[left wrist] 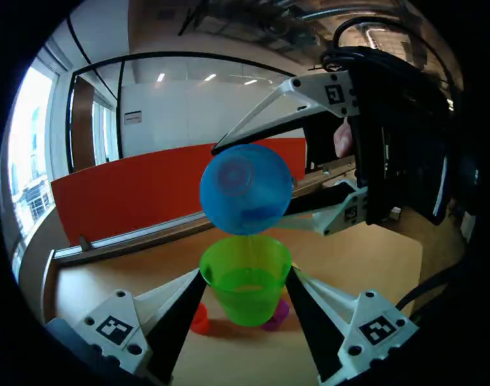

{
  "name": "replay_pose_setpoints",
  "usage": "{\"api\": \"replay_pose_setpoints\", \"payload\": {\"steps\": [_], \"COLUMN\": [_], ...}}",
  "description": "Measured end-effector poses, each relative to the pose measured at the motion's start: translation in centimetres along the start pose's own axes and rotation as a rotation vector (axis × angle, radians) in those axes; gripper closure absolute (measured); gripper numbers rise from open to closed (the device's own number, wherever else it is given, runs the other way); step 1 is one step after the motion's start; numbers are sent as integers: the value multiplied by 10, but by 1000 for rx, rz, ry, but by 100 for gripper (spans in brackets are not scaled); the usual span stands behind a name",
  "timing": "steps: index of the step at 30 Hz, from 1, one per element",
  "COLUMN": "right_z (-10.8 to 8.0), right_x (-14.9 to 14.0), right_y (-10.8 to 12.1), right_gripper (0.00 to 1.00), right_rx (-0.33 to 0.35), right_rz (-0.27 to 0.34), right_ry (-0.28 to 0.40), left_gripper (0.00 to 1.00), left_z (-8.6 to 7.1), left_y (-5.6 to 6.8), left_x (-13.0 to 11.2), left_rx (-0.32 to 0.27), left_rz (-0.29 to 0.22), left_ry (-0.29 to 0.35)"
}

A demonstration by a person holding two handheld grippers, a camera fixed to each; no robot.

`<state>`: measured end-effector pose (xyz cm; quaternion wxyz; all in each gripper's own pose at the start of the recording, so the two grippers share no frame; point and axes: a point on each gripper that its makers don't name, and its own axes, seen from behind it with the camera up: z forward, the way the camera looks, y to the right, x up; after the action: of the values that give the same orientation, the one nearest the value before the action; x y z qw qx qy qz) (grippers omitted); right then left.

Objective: Pour water

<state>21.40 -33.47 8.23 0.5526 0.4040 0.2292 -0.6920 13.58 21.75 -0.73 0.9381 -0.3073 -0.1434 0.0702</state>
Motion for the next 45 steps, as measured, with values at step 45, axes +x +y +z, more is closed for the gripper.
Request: {"api": "replay_pose_setpoints", "payload": {"steps": [45], "right_z": [-8], "right_x": [7], "right_y": [-5], "right_gripper": [11], "right_rx": [-12], "right_rz": [117], "right_ry": [-5], "left_gripper": [14], "left_z": [0], "left_y": [-4], "left_x": [-1], "left_rx": [1], "left_rz": [-3], "left_ry": [-3]}}
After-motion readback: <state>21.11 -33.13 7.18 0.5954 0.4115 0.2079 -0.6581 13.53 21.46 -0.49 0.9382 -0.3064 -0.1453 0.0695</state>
